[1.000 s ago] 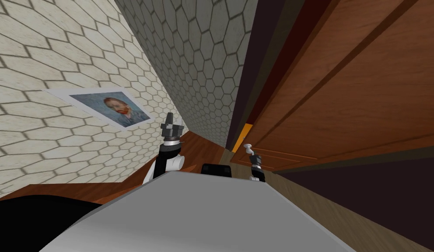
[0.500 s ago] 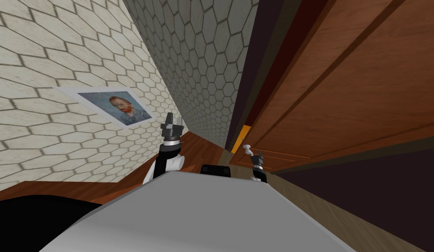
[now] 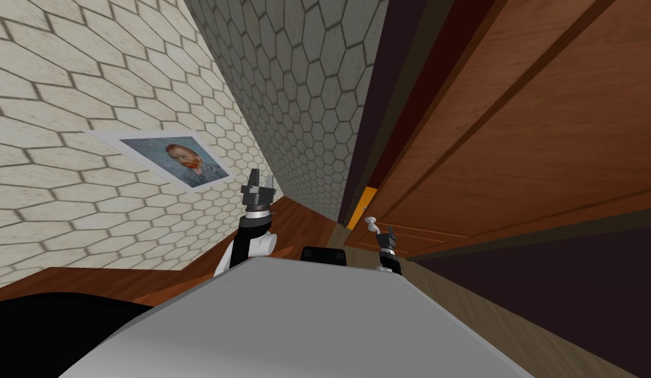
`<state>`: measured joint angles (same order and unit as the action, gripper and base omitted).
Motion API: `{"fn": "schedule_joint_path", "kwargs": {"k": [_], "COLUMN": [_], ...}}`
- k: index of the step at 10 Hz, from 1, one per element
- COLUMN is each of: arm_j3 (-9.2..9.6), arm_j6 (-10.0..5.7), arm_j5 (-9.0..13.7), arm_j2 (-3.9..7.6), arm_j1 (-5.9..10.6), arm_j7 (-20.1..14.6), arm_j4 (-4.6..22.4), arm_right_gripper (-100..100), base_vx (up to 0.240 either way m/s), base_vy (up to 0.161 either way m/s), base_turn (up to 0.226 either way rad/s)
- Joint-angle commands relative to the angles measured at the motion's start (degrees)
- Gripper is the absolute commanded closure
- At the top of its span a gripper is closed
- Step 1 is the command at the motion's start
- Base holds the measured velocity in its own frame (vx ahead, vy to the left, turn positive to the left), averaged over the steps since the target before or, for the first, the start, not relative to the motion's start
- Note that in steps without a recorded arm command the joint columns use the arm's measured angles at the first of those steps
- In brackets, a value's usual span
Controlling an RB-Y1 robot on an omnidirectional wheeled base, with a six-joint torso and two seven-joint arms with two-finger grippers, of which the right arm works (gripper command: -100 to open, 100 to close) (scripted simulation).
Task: Pull the door open
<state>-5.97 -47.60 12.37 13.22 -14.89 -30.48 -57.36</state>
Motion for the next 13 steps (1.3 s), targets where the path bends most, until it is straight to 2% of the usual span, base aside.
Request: {"fn": "schedule_joint_path", "kwargs": {"k": [1, 3, 4, 7, 8, 13], "arm_j3": [2.24, 2.24, 2.96, 2.96, 3.71, 3.71], "arm_j6": [-0.22, -0.22, -0.34, -0.34, -0.47, -0.47], "arm_j5": [0.38, 0.38, 1.35, 1.35, 2.36, 2.36], "arm_j2": [-1.08, -1.08, -0.84, -0.84, -0.59, -0.59], "arm_j1": [0.17, 0.17, -0.1, -0.1, -0.39, -0.39], "arm_j7": [-2.03, -2.03, -4.22, -4.22, -6.47, -6.47], "arm_j4": [0.42, 0.42, 0.15, 0.15, -0.13, -0.13], "arm_right_gripper": [-100, -100, -100, -100, -100, -100], "base_vx": [-0.013, -0.02, -0.036, -0.008, -0.017, -0.006], "base_vy": [-0.008, -0.004, 0.009, -0.005, 0.001, -0.001], "base_turn": [0.034, 0.001, 0.055, -0.003, 0.02, 0.006]}}
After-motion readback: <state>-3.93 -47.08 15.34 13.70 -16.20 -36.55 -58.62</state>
